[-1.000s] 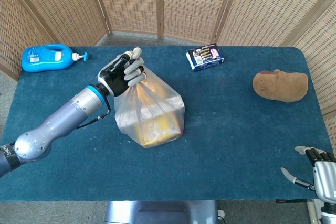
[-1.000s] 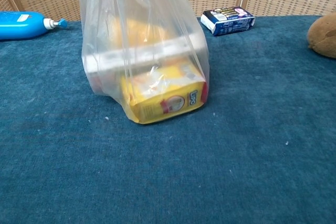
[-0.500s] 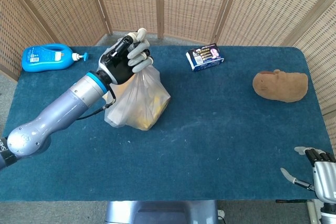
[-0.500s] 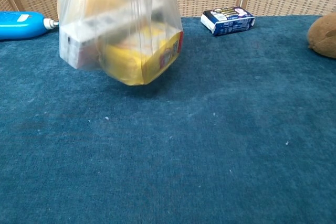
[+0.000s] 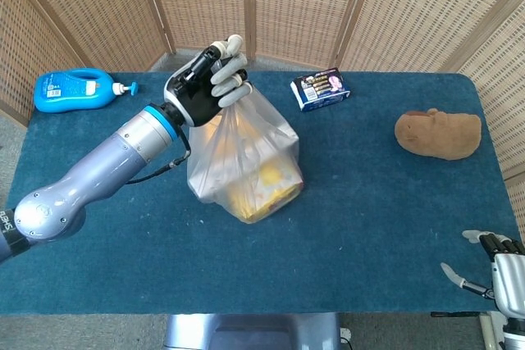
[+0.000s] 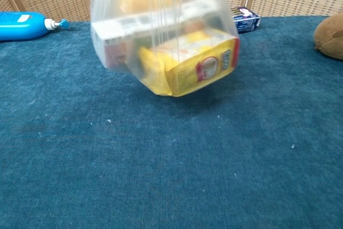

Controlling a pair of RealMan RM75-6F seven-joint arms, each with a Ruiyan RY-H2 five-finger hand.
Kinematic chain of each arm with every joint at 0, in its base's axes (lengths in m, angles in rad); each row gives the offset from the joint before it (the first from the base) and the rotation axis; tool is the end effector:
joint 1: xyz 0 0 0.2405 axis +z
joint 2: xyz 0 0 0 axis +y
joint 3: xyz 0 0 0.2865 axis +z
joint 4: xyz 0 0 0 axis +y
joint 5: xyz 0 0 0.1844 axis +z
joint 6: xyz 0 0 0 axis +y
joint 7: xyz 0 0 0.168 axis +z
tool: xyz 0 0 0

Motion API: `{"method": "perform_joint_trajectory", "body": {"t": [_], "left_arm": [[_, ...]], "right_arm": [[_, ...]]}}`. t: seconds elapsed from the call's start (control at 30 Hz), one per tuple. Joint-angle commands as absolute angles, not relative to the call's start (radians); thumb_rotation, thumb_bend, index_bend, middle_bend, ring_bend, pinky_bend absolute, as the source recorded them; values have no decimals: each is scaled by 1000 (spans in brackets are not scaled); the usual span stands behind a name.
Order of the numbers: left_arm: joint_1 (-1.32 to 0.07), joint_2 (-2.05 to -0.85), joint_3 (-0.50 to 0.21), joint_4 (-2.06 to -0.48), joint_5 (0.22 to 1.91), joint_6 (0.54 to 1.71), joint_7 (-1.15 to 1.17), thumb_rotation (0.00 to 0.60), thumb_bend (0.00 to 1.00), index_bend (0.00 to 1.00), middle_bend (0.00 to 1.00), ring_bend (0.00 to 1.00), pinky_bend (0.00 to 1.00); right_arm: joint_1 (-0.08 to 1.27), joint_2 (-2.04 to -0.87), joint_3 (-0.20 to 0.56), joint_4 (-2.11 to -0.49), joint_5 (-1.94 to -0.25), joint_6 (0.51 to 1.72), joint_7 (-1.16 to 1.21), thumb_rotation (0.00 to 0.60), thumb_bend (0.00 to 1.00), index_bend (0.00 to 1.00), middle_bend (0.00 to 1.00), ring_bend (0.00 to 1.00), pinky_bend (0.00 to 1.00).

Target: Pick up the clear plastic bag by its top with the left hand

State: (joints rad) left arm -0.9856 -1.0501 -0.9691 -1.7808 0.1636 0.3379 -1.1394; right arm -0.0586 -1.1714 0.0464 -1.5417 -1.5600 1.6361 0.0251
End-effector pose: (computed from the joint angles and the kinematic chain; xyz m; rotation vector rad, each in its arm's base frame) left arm 0.0619 0.4334 0.2104 0.2720 2.2555 1.3538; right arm -0.3443 -0.1556 0.2022 1.2706 -0.8585 0.9224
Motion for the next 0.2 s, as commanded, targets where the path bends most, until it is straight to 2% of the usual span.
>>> {"method": "perform_joint_trajectory", "body": {"t": [0.03,0.2], "left_arm": [[-996,-1056,-962,-1776,157,338,-1136,428,758,853,943,1000,951],[-1009,-1063,-956,-1773,150,337,-1133,434,756,853,942,1000,951]], "right_arm": [[-59,-1172,47,-1540,-1558,1636,26,273,218,339,412,373,321],[-60,-1172,47,-1539,-1557,1636,26,273,218,339,412,373,321]]}}
